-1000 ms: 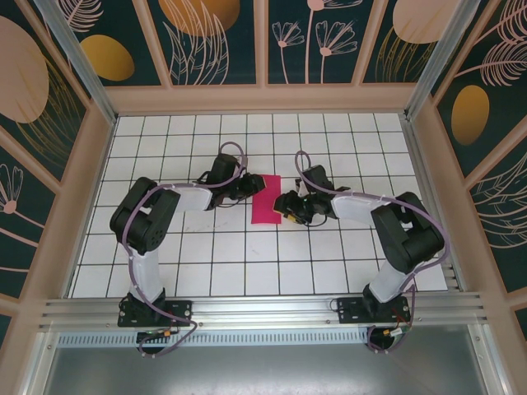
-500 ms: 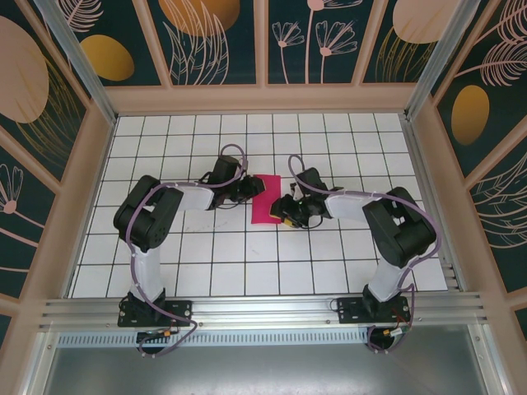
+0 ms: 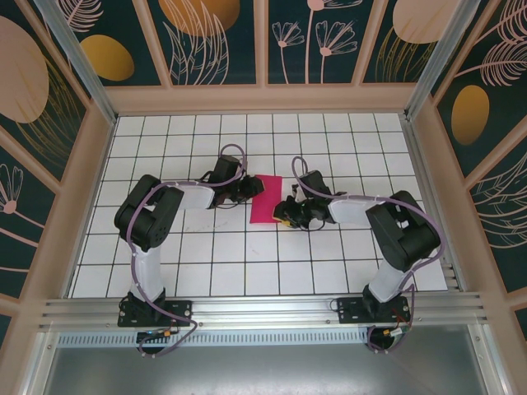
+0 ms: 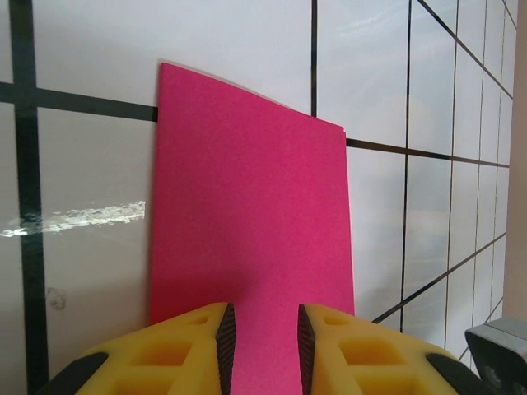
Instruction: Fold a paper plane with a square sheet of paper (pick it up from the middle)
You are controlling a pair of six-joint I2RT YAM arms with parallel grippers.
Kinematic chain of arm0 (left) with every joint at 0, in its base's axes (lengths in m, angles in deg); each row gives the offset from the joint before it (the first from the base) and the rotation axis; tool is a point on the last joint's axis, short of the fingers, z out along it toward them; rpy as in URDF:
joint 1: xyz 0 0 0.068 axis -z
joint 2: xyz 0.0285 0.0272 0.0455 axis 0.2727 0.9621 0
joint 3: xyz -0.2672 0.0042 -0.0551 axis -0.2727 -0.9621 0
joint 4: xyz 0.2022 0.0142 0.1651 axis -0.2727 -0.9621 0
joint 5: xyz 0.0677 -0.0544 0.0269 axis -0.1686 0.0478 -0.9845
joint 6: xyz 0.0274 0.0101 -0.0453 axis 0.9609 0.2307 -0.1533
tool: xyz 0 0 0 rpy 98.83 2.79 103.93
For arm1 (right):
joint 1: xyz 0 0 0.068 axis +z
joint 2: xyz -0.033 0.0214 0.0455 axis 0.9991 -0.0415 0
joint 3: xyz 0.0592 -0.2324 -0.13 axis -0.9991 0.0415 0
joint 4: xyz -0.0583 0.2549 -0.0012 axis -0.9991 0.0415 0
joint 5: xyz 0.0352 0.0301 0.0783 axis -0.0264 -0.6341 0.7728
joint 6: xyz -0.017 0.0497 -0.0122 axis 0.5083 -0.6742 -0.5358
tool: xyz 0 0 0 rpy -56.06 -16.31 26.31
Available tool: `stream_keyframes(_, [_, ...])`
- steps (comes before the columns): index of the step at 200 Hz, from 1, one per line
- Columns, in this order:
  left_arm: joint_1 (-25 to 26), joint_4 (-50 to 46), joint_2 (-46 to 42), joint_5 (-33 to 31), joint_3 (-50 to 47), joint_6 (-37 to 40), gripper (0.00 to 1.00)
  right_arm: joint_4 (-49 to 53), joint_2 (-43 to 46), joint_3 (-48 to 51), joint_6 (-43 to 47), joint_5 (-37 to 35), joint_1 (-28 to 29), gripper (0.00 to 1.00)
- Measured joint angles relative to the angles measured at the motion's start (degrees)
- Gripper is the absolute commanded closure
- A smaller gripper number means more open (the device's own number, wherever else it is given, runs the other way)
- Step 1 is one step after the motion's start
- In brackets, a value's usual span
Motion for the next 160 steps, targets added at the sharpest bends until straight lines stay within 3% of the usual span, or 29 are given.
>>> stream_keyframes(24, [0.0, 0.0, 0.0, 0.0, 0.0, 0.0, 0.69, -0.9, 1.4, 0.9, -1.4, 0.1, -0.3, 1.00])
stream_keyframes(160, [0.1, 1.8, -0.1, 4.6, 0.6, 1.6, 0.70, 7.6, -0.2, 0.7, 9.6, 7.4, -5.9, 1.00])
